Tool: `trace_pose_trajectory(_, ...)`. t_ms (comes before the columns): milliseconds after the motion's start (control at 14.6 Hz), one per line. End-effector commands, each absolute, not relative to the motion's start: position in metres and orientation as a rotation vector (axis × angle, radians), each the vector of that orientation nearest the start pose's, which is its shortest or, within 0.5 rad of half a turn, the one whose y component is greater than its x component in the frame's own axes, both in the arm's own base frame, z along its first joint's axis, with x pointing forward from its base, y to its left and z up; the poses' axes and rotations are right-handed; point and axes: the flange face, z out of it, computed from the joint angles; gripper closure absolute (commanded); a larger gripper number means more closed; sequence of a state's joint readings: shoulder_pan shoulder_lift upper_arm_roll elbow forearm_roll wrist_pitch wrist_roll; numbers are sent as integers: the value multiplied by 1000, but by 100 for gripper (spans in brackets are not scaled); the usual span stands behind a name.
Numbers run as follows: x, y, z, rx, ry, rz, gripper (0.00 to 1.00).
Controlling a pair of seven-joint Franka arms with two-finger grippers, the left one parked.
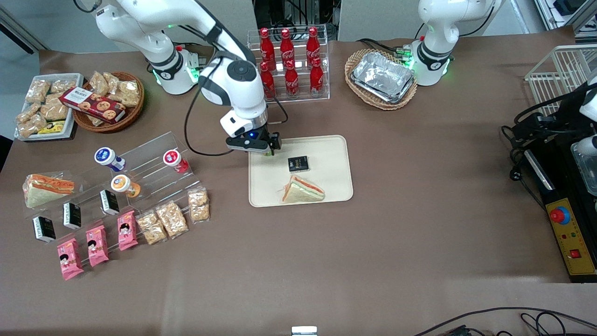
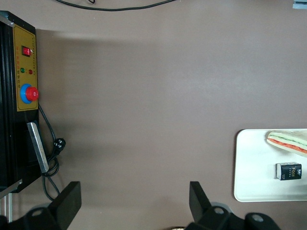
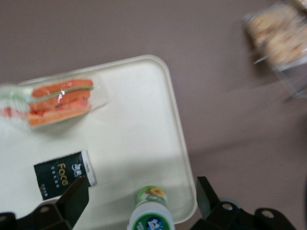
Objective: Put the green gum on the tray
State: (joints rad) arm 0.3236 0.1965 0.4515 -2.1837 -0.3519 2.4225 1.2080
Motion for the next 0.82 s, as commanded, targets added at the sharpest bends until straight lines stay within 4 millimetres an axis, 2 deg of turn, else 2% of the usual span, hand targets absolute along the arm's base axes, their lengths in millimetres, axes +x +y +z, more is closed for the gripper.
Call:
trace_pose_trajectory(0,434,398,398,-3205,230,-83,0)
trace_pose_trajectory(68,446,396,427,-3186,203,-6,0)
trace_pose_trajectory(205,473,373,472,-3188,179,35,0)
trace_pose_trajectory(274,483,355,489,-3201,161,54,0)
trace_pose_trajectory(548,517,243,541,-3229,-166,76,0)
trace_pose_trajectory(753,536,137,574,-3170,-260,76,0)
